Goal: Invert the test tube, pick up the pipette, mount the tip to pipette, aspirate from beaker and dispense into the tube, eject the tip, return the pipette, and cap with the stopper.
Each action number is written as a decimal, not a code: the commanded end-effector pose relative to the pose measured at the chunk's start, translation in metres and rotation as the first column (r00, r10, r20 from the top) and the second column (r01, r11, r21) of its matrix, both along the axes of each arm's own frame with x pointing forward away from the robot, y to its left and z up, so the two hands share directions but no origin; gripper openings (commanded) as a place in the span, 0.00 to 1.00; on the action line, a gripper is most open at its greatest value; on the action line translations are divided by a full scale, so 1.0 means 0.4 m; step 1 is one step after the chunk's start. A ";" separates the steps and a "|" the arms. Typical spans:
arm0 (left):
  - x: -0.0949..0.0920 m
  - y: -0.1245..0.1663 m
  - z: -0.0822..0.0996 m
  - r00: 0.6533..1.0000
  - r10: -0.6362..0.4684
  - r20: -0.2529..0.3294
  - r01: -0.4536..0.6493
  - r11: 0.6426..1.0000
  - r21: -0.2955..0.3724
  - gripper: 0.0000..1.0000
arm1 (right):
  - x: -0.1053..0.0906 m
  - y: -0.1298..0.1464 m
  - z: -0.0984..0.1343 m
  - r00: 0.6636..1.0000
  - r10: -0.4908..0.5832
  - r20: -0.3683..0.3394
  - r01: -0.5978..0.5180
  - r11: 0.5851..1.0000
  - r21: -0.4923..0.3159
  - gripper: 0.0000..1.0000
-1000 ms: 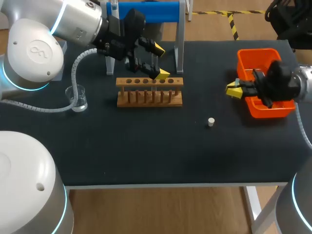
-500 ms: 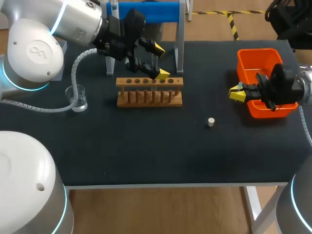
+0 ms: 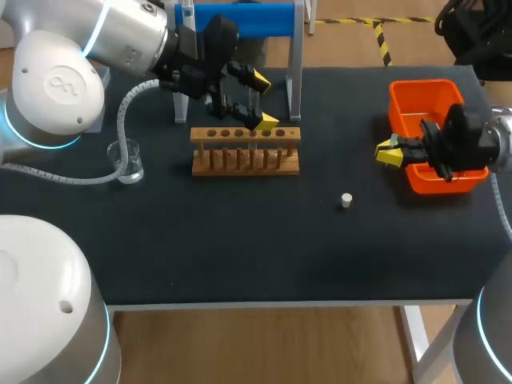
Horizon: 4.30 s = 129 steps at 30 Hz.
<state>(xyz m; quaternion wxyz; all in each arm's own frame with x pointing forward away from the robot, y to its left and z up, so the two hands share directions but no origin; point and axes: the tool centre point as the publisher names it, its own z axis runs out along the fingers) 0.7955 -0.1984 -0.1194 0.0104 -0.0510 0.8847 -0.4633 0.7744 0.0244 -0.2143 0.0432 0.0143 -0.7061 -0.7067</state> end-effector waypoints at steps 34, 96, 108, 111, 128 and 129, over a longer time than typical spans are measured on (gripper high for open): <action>0.331 0.353 -0.035 0.745 0.666 0.022 -0.666 0.746 -0.026 1.00 | -0.003 -0.001 0.002 1.000 -0.002 0.001 0.002 1.000 -0.002 0.00; 0.656 0.347 -0.137 0.449 0.887 0.105 -0.879 0.460 -0.127 1.00 | -0.003 -0.001 0.002 1.000 -0.002 0.001 0.002 1.000 -0.002 0.00; 0.731 0.383 -0.150 0.365 0.925 0.109 -0.913 0.379 -0.153 1.00 | -0.003 -0.001 0.002 1.000 -0.002 0.001 0.002 1.000 -0.002 0.00; 0.748 0.390 -0.149 0.347 0.932 0.105 -0.916 0.361 -0.174 1.00 | -0.003 -0.001 0.002 1.000 -0.002 0.001 0.002 1.000 -0.002 0.00; 0.816 0.383 -0.170 0.278 0.955 0.102 -0.922 0.295 -0.250 1.00 | -0.003 -0.001 0.002 1.000 -0.002 0.001 0.002 1.000 -0.002 0.00; 0.817 0.384 -0.171 0.270 0.958 0.100 -0.924 0.287 -0.253 1.00 | -0.003 -0.001 0.002 1.000 -0.002 0.001 0.002 1.000 -0.002 0.00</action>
